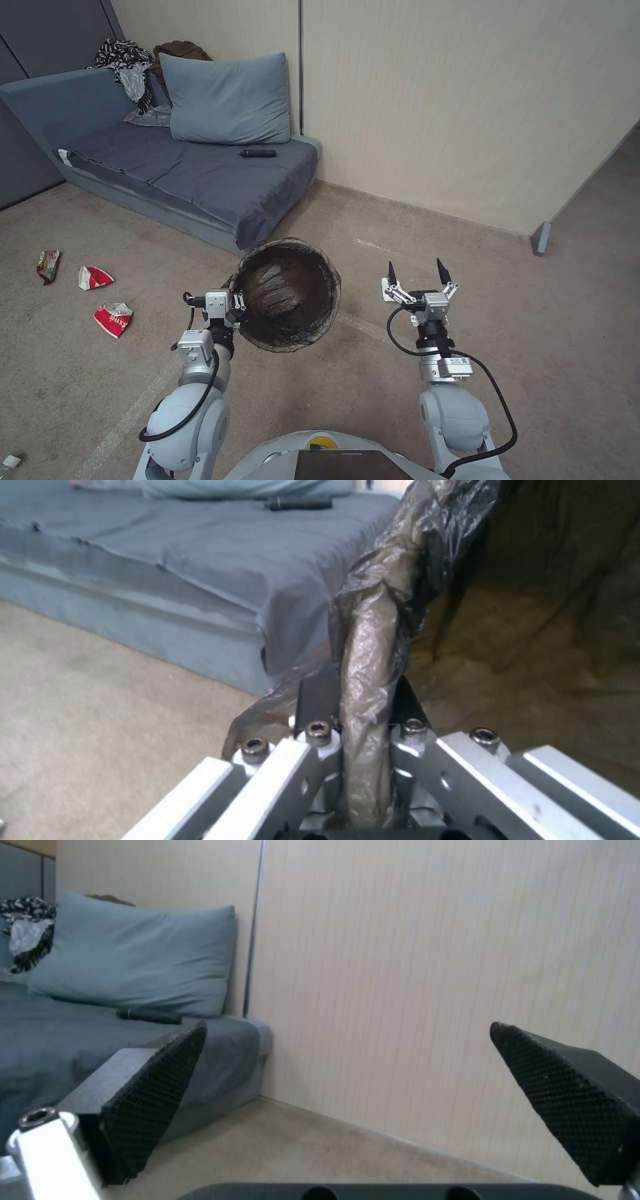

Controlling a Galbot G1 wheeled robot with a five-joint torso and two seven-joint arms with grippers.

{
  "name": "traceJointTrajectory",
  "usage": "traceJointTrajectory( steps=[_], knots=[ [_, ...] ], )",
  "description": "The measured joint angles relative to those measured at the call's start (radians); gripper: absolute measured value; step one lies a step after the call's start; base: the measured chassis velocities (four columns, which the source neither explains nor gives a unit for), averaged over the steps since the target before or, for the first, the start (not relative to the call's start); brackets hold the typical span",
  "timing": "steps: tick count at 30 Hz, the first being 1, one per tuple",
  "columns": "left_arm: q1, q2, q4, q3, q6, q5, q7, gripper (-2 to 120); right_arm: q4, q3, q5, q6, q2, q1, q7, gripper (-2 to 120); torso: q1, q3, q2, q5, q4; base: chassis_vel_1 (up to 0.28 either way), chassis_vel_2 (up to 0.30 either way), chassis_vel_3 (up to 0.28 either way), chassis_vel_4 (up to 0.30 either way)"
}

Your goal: Pick up the trash bin, then pick up the garbage from the floor and place it into the trash bin.

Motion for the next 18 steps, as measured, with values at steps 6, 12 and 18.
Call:
traceJointTrajectory(
  steps=[6,12,18],
  knots=[
    [0.0,0.001,0.003,-0.013,-0.009,0.013,0.002,0,-0.001,0.001,0.002,0.003,0.0,0.0,0.0,100,0.0,0.0,0.0,0.0,0.0001,0.0,0.0,0.0,0.0],
    [-0.01,-0.001,0.032,-0.031,-0.048,0.019,0.019,0,-0.003,0.0,0.003,0.005,0.0,0.0,0.0,100,0.0,0.0,0.0,0.0,0.0001,0.0,0.0,0.0,0.0],
    [-0.012,-0.002,0.044,-0.032,-0.053,0.026,0.024,0,-0.003,0.0,0.003,0.005,0.0,-0.001,0.0,100,0.0,0.0,0.0,0.0,0.0001,0.0,0.0,0.0,0.0]
  ],
)
